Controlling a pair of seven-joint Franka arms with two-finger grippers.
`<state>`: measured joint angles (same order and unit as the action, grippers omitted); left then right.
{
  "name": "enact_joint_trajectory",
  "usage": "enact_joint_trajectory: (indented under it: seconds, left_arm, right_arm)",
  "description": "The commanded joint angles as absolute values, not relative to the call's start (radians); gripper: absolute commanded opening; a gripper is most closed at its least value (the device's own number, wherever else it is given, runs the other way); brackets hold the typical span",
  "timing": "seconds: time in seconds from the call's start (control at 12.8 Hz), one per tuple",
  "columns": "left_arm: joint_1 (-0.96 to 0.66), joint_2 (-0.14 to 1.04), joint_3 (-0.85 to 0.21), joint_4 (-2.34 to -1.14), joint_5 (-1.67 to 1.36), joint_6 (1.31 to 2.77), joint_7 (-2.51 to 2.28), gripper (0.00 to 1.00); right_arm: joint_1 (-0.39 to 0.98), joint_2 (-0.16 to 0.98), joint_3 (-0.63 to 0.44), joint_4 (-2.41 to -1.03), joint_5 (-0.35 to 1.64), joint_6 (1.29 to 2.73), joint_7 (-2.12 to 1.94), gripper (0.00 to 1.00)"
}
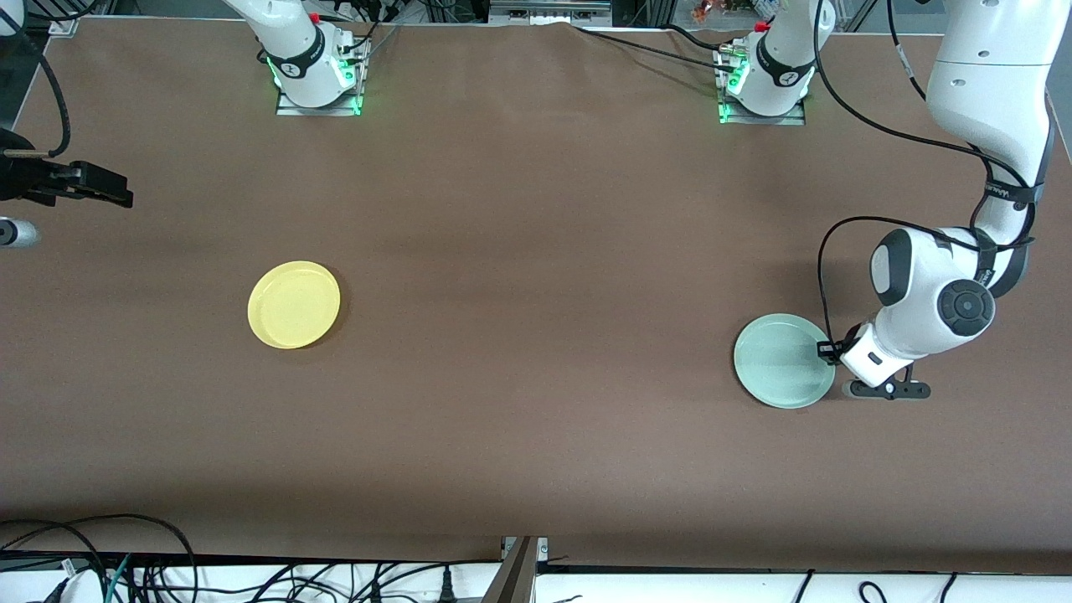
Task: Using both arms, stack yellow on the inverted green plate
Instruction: 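Reach the left gripper down to the rim of the green plate, then grasp the green plate rim with the left gripper and lift it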
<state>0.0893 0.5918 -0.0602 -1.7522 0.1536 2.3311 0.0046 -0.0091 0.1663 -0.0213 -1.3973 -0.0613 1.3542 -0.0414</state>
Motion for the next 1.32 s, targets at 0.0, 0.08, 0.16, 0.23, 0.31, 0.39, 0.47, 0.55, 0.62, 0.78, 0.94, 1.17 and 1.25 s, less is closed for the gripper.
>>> enact_joint_trajectory:
  seconds: [0.0, 0.08, 0.16, 0.23, 0.31, 0.39, 0.47, 0.55, 0.62, 0.78, 0.94, 1.17, 1.25]
  left_arm:
    - [0.052, 0.595, -0.054, -1.672, 0.235, 2.272, -0.003, 0.00]
    - [0.031, 0.597, -0.052, -1.645, 0.253, 2.257, -0.005, 0.00]
    - [0.009, 0.597, -0.052, -1.614, 0.279, 2.232, -0.005, 0.00]
    - [-0.024, 0.597, -0.052, -1.565, 0.305, 2.182, -0.006, 0.00]
    - [-0.056, 0.597, -0.052, -1.512, 0.311, 2.124, -0.006, 0.00]
    - [-0.096, 0.597, -0.051, -1.467, 0.313, 2.071, -0.006, 0.00]
    - [-0.139, 0.597, -0.048, -1.432, 0.322, 2.033, -0.008, 0.00]
    - [-0.173, 0.597, -0.048, -1.408, 0.351, 2.019, -0.014, 0.00]
    - [-0.204, 0.597, -0.049, -1.393, 0.382, 2.019, -0.031, 0.00]
    - [-0.260, 0.592, -0.049, -1.378, 0.397, 2.019, -0.043, 0.00]
    - [-0.326, 0.594, -0.045, -1.374, 0.399, 2.019, -0.113, 0.00]
    - [-0.469, 0.601, -0.040, -1.365, 0.608, 1.996, -0.311, 0.00]
    - [-0.518, 0.624, -0.040, -1.364, 0.693, 1.958, -0.378, 0.00]
  right_arm:
    - [-0.020, 0.178, -0.017, -1.373, -0.069, 1.339, -0.041, 1.00]
    - [-0.020, 0.179, -0.017, -1.371, -0.069, 1.341, -0.043, 1.00]
    - [-0.020, 0.179, -0.017, -1.371, -0.069, 1.342, -0.044, 1.00]
    - [-0.020, 0.179, -0.017, -1.371, -0.069, 1.342, -0.043, 1.00]
    - [-0.020, 0.179, -0.017, -1.371, -0.069, 1.342, -0.043, 1.00]
    - [-0.020, 0.179, -0.017, -1.371, -0.069, 1.341, -0.043, 1.00]
    - [-0.020, 0.181, -0.017, -1.373, -0.071, 1.341, -0.043, 1.00]
    - [-0.023, 0.181, -0.017, -1.371, -0.069, 1.341, -0.043, 1.00]
    - [-0.023, 0.181, -0.017, -1.371, -0.069, 1.341, -0.043, 1.00]
    - [-0.025, 0.190, -0.017, -1.373, -0.072, 1.347, -0.044, 1.00]
    - [-0.021, 0.202, -0.015, -1.371, -0.081, 1.348, -0.037, 1.00]
    - [-0.034, 0.242, -0.017, -1.371, -0.081, 1.377, -0.043, 1.00]
    - [-0.034, 0.265, -0.018, -1.370, -0.090, 1.402, -0.044, 1.00]
